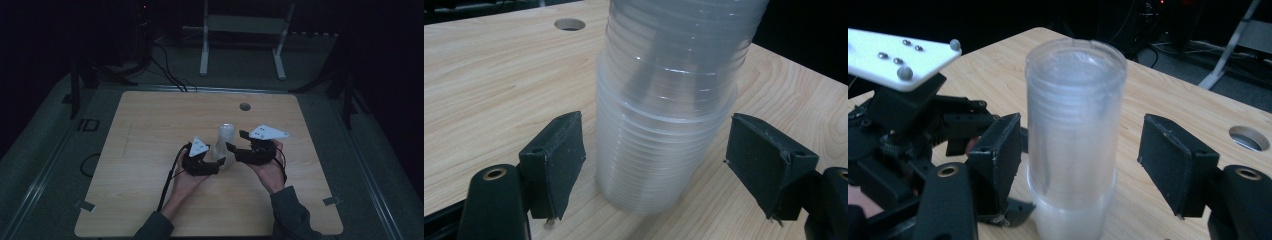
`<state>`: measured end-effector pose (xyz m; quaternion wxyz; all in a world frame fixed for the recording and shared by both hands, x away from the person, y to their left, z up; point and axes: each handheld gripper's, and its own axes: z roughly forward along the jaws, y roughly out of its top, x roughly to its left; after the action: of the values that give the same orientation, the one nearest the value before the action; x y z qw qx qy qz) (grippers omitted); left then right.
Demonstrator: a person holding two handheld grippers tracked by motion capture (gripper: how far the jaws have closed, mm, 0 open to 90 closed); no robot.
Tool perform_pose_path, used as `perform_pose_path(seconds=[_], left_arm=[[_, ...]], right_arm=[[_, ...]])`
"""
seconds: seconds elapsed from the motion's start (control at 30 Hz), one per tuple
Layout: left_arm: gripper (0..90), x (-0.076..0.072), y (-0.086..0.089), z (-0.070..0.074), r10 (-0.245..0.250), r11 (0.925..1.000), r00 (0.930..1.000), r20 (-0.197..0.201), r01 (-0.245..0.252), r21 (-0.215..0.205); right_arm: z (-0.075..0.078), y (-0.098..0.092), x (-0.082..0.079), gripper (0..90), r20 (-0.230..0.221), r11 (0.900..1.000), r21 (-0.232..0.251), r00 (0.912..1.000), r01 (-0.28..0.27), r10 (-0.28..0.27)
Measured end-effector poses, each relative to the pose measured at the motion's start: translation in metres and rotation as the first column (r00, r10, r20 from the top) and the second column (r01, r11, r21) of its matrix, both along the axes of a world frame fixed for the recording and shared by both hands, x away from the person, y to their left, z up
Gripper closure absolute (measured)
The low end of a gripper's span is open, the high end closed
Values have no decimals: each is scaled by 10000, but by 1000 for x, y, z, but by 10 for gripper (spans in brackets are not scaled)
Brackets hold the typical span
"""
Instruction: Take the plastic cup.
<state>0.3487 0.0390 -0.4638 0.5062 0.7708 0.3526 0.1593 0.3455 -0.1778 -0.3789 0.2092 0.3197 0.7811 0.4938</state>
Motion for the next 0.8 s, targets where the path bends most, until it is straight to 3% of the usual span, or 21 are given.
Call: perform_pose_path(seconds=[0.47,0.6,0.8], left_arm=[[232,2,-3,-2,9,10000,10000,37,-9,-100],[214,3,-5,-3,34,10000,10000,43,-33,-78],[179,6,-9,-6,252,9995,9997,10,-252,-201]], right_arm=[[0,18,20,286,149,9998,-40,9997,-216,216],[0,22,25,292,39,9996,-121,9997,-244,245],[-2,24,29,331,-155,9995,126,9994,-299,301]])
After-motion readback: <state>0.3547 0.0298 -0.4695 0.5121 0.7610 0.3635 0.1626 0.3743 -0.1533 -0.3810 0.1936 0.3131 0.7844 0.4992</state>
